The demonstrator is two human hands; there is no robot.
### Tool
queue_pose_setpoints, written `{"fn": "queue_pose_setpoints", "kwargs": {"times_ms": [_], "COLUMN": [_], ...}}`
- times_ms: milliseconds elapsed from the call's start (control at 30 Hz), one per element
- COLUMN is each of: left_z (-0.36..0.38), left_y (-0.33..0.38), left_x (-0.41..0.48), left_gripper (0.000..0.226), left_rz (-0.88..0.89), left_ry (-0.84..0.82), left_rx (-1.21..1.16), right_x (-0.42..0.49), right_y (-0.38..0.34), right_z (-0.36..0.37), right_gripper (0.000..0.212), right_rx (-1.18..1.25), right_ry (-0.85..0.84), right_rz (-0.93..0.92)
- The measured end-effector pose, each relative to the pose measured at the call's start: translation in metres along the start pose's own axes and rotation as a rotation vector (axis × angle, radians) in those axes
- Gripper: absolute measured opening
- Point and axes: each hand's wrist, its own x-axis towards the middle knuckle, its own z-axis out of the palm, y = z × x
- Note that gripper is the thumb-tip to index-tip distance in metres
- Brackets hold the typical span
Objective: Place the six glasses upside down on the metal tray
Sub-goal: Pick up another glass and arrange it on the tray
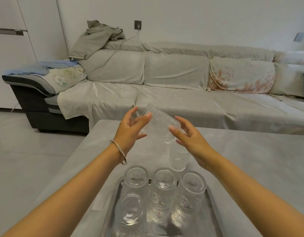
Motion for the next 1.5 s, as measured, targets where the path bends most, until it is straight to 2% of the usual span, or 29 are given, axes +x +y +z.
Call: {"fn": "queue_pose_setpoints", "kwargs": {"times_ms": [67, 133, 200, 300, 433, 500, 567, 633, 700, 1000, 1500], "left_z": [0.000, -0.001, -0.002, -0.004, -0.010, -0.015, -0.023, -0.035, -0.043, -0.045, -0.046], "left_y": [0.012, 0.019, 0.020, 0.017, 0.012, 0.002, -0.011, -0.031, -0.049, -0.084, -0.087], "left_x": [-0.017, -0.035, -0.051, -0.071, -0.093, -0.101, -0.107, -0.113, -0.119, -0.135, -0.136], "left_gripper": [0.072, 0.064, 0.050, 0.052, 0.042, 0.052, 0.061, 0.053, 0.046, 0.053, 0.052], "left_rz": [-0.050, -0.085, -0.098, -0.119, -0.096, -0.064, 0.000, 0.078, 0.099, 0.084, 0.115], "left_ry": [-0.012, -0.039, -0.073, -0.112, -0.170, -0.174, -0.179, -0.221, -0.273, -0.346, -0.337], "left_rx": [-0.112, -0.186, -0.236, -0.224, -0.044, 0.064, 0.321, 0.698, 0.910, 1.111, 1.128], "right_x": [-0.012, -0.025, -0.038, -0.055, -0.077, -0.085, -0.093, -0.102, -0.110, -0.132, -0.141], "right_y": [-0.018, -0.033, -0.042, -0.050, -0.056, -0.056, -0.055, -0.052, -0.046, -0.008, 0.053], "right_z": [0.006, 0.010, 0.012, 0.014, 0.008, 0.002, -0.005, -0.011, -0.015, -0.006, 0.031], "right_gripper": [0.076, 0.072, 0.074, 0.071, 0.078, 0.083, 0.086, 0.088, 0.087, 0.070, 0.072], "right_rx": [0.122, 0.225, 0.267, 0.252, 0.174, 0.087, -0.021, -0.121, -0.204, -0.407, -0.457], "right_ry": [-0.085, -0.122, -0.092, -0.029, 0.007, 0.027, 0.035, 0.030, 0.026, -0.059, -0.024], "right_rz": [0.017, 0.026, 0.042, 0.058, 0.049, 0.029, 0.026, 0.029, 0.015, 0.008, -0.022]}}
